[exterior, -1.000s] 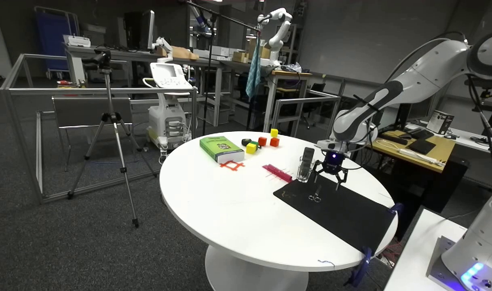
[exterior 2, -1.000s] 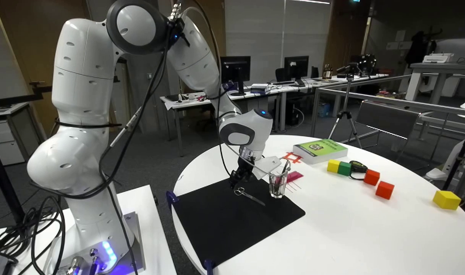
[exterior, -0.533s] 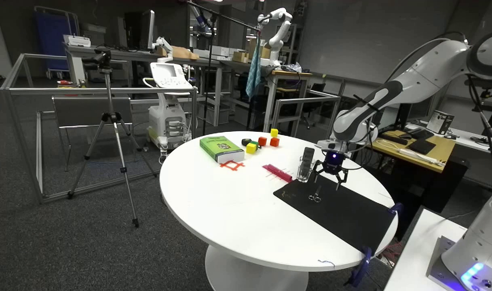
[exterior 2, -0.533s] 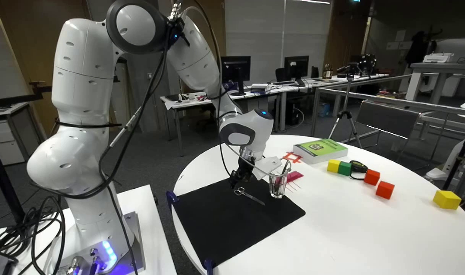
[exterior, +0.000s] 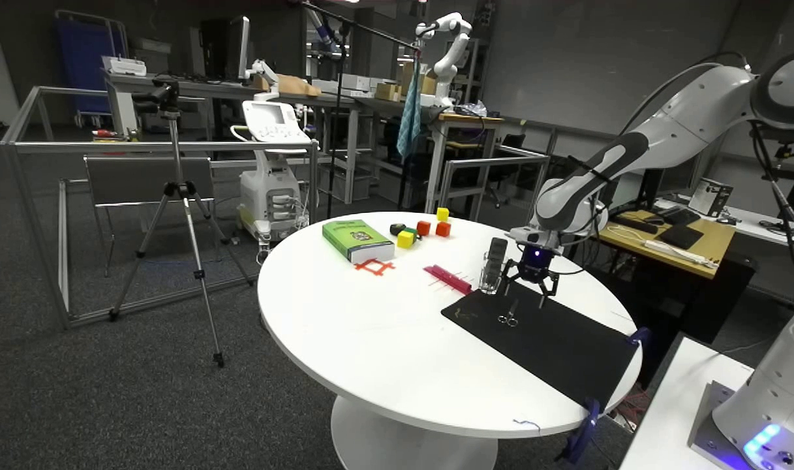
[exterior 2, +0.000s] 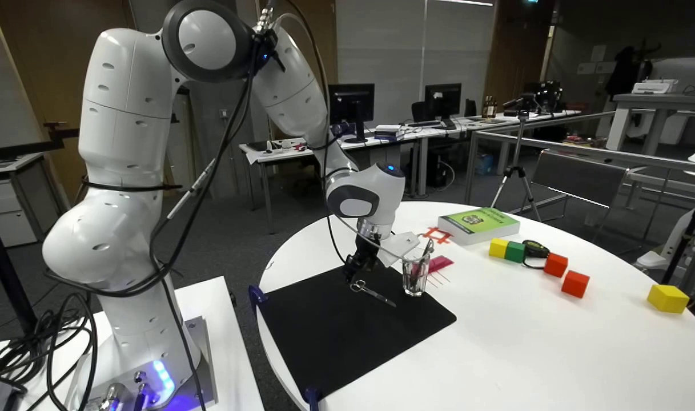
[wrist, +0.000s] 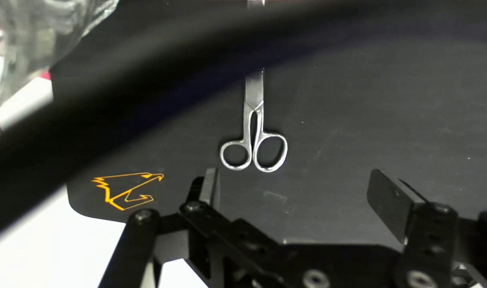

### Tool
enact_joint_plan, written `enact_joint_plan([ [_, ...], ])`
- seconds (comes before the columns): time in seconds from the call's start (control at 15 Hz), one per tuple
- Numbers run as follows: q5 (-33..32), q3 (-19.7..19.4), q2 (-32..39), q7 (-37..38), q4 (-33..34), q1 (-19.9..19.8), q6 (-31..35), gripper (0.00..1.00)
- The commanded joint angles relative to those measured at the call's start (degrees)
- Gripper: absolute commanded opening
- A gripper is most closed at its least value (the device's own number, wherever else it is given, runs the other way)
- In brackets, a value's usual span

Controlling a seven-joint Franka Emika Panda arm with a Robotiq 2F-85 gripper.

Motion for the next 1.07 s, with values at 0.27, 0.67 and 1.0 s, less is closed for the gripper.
enact_joint_plan([
  [0.27,-7.3,-2.4,1.6,5.0,-0.7,4.0,9.1,1.00],
  [0.67,-16.8,-3.6,5.7,13.7,0.2,6.0,13.1,1.00],
  [1.0,-21.9,-3.6,7.4,17.9,1.1,6.3,14.1,1.00],
])
